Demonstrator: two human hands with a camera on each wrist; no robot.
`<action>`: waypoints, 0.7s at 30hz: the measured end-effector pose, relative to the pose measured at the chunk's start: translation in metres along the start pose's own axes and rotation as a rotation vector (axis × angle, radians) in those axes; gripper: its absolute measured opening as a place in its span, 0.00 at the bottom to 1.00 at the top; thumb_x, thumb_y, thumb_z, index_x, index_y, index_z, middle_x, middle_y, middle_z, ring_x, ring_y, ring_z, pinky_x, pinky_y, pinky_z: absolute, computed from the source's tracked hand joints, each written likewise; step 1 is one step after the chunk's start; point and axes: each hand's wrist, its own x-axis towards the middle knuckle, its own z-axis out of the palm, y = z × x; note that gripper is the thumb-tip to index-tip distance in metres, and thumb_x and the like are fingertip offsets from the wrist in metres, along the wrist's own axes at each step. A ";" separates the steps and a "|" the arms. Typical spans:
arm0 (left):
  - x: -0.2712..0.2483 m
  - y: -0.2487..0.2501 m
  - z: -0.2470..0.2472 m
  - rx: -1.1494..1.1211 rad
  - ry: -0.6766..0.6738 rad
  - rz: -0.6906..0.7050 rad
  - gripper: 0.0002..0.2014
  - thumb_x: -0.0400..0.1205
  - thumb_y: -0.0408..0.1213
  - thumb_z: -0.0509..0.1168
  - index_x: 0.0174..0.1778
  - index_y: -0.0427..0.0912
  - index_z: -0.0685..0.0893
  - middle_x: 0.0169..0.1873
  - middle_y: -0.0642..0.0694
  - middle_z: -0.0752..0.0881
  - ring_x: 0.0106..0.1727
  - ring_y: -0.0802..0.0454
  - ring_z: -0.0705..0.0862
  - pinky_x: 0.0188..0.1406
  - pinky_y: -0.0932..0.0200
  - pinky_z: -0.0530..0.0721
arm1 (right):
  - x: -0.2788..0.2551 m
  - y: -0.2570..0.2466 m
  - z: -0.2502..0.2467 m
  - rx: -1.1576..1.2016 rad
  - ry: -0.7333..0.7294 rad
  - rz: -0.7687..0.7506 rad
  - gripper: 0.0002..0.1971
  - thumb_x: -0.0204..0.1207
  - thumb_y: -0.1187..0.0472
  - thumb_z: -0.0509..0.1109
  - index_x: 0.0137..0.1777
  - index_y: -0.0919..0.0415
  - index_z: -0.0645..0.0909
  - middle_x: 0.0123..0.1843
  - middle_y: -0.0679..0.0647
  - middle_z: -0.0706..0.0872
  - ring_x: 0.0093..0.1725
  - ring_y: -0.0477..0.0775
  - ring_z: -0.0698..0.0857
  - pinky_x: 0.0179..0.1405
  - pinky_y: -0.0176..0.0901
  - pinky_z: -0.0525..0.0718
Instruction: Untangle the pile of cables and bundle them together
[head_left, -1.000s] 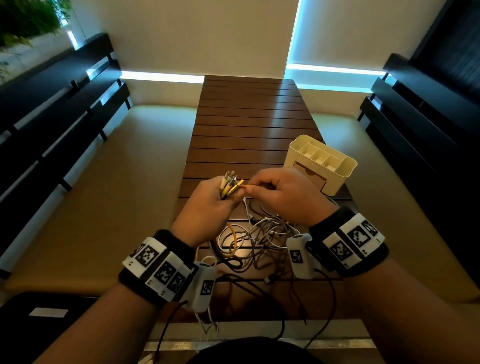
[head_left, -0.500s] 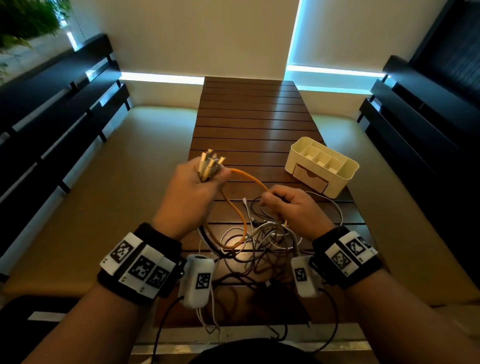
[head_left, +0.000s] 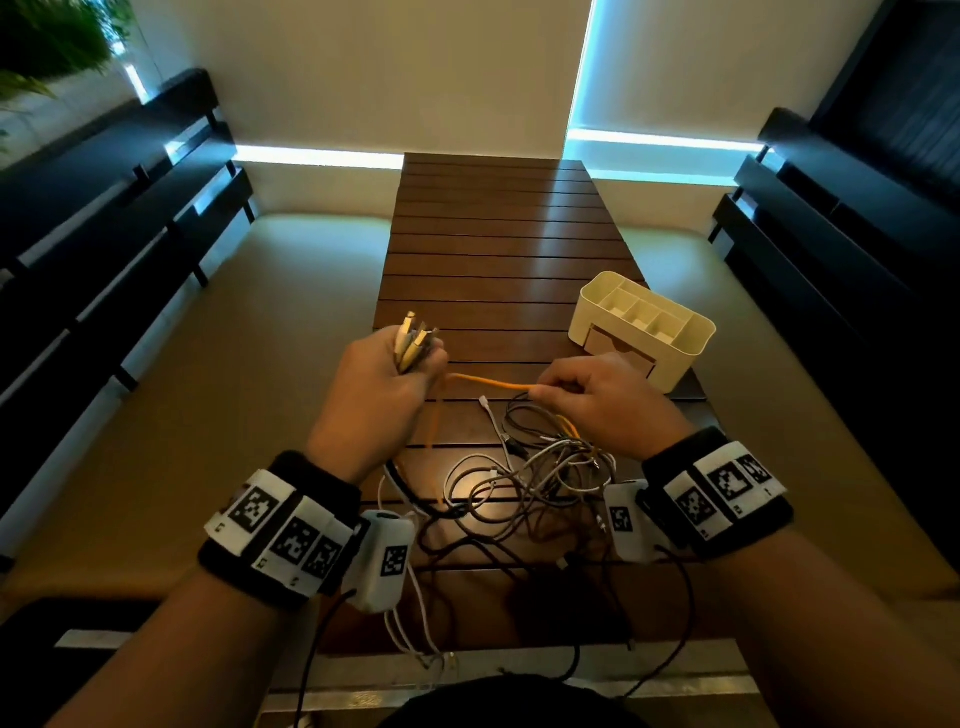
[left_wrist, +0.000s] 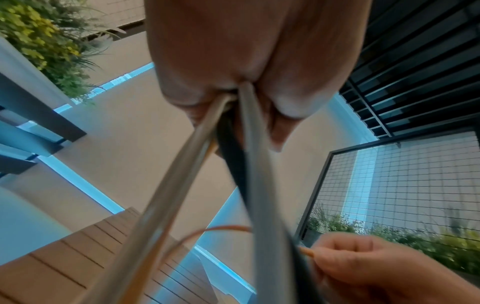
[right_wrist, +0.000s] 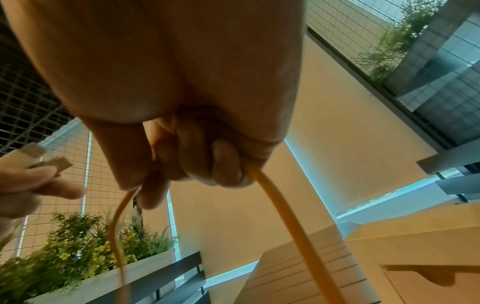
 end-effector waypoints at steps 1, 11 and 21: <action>-0.002 0.003 0.003 -0.008 -0.035 0.004 0.03 0.84 0.35 0.68 0.48 0.46 0.86 0.40 0.53 0.85 0.40 0.59 0.81 0.36 0.78 0.75 | 0.000 -0.005 0.001 0.010 -0.013 -0.025 0.05 0.82 0.53 0.70 0.45 0.46 0.85 0.33 0.42 0.82 0.33 0.33 0.79 0.30 0.23 0.74; -0.009 0.012 0.017 0.077 -0.295 0.175 0.09 0.85 0.40 0.66 0.38 0.49 0.80 0.29 0.53 0.78 0.28 0.62 0.73 0.27 0.69 0.70 | -0.004 -0.015 -0.003 0.148 -0.046 -0.161 0.07 0.83 0.50 0.67 0.44 0.45 0.83 0.32 0.43 0.83 0.31 0.42 0.81 0.32 0.27 0.77; -0.006 -0.006 -0.011 0.119 -0.178 -0.026 0.10 0.85 0.35 0.66 0.36 0.45 0.82 0.24 0.52 0.74 0.22 0.61 0.70 0.26 0.65 0.71 | -0.009 0.016 0.007 0.304 0.211 0.060 0.10 0.84 0.50 0.65 0.43 0.46 0.85 0.34 0.46 0.81 0.33 0.47 0.78 0.35 0.50 0.78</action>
